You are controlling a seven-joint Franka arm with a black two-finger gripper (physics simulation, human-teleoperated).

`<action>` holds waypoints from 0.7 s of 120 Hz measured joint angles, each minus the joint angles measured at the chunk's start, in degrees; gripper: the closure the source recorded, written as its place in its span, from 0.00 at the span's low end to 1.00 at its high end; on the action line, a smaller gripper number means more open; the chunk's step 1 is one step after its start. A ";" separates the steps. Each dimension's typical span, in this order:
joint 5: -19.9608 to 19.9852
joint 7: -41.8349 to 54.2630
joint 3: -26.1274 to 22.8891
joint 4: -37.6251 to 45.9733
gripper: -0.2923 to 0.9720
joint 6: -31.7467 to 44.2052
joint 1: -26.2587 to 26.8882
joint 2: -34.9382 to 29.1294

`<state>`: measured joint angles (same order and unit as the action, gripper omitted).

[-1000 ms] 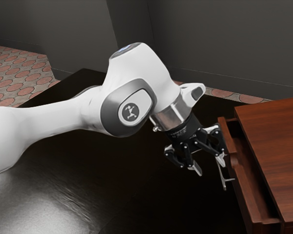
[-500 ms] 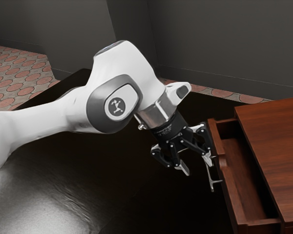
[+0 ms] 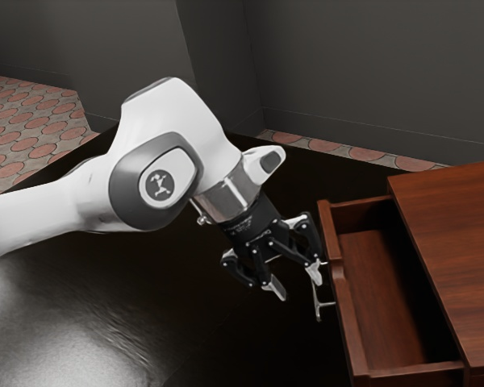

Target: Pull the drawer handle with one arm to open the drawer

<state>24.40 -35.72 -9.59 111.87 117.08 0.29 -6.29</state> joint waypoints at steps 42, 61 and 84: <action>-0.06 1.82 1.37 1.34 0.50 -1.41 0.40 -1.85; -0.46 2.42 1.88 2.60 0.51 -2.12 1.05 -3.13; -0.57 2.98 2.59 4.88 0.50 -2.55 1.25 -5.55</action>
<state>23.84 -32.74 -7.00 116.76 114.53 1.54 -11.84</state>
